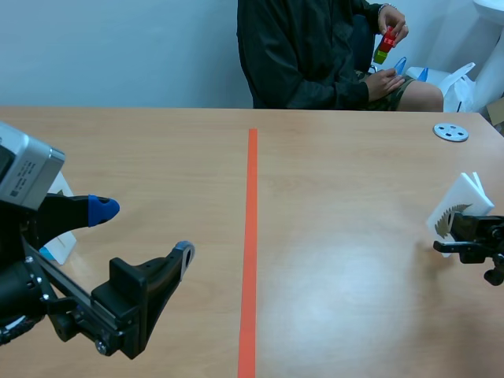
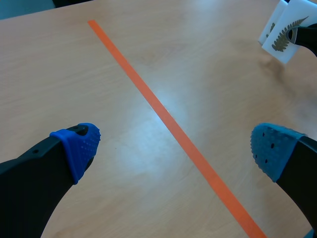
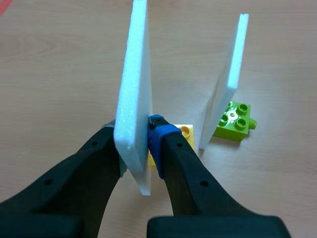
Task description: Sort the leaf by its shape. The table is split by an orange tape line. A compound leaf with several leaflets goes to the left side, a simple leaf with one blade goes to the right side. Return to the home posture when a red brick is placed on the table.
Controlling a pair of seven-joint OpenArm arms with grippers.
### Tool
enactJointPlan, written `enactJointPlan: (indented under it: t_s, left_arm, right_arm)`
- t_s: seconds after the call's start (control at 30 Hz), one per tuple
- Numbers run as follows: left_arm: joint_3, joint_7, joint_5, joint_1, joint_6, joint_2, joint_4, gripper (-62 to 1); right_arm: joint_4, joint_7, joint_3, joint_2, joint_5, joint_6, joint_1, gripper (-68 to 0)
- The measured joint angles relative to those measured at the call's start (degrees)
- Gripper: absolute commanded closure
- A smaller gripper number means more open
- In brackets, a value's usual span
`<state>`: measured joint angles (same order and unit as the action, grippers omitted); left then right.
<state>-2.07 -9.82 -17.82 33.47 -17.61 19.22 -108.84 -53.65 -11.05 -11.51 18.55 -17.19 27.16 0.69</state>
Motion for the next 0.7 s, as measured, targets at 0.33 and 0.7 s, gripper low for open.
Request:
enactJointPlan:
  t_s: [0.33,0.7]
  left_arm:
    - [0.00,0.00,0.00,0.00,0.00,0.00,0.00,-62.3]
    - [0.00,0.00,0.00,0.00,0.00,0.00,0.00,-62.3]
  right_arm:
    - [2.69,0.61,0.00,0.02,-0.42,-2.34,0.11,-1.5]
    - [2.69,0.59,0.00,0.02,-0.42,-2.38,0.13,-19.1]
